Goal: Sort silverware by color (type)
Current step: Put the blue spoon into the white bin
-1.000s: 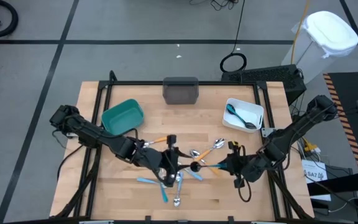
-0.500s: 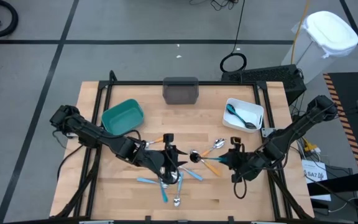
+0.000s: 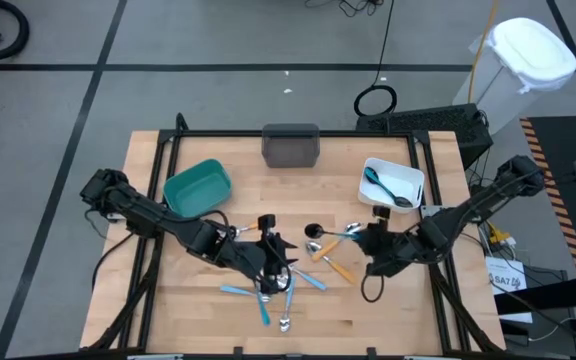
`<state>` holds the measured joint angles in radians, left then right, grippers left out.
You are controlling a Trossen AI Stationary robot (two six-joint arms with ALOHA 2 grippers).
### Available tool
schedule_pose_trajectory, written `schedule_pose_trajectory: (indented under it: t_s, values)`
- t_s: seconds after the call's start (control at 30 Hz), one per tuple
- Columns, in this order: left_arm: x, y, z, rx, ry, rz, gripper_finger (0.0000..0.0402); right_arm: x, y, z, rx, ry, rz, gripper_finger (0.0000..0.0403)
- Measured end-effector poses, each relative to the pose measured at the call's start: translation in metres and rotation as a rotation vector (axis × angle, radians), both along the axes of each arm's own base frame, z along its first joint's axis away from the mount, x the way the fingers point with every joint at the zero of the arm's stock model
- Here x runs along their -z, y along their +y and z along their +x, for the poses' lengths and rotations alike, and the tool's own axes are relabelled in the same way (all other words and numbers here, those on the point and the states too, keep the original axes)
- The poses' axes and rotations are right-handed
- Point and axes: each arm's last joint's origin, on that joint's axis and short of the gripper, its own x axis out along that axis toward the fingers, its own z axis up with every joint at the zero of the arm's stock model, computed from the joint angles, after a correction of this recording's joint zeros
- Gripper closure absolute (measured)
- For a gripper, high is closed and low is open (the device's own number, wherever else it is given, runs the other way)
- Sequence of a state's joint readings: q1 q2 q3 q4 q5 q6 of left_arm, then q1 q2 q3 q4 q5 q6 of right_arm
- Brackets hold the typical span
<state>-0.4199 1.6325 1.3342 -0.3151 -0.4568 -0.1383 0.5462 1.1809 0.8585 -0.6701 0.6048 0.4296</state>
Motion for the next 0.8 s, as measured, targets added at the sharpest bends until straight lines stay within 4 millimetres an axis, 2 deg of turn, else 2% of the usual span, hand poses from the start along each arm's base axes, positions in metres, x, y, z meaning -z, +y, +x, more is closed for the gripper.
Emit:
schedule_pose_trajectory:
  t_s: [0.4,0.57,0.8]
  values:
    - [0.011,-0.010,-0.002,-0.026,0.042,-0.059,0.0265,0.007,-0.037,-0.002,0.196,0.152,-0.053,0.0335]
    - [0.020,-0.012,0.003,-0.020,0.064,-0.051,0.0265,0.010,-0.051,-0.011,0.343,0.230,-0.060,0.0335]
    - [0.022,-0.010,0.006,0.003,0.074,0.003,0.0265,0.009,-0.067,-0.030,0.593,0.274,-0.164,0.0335]
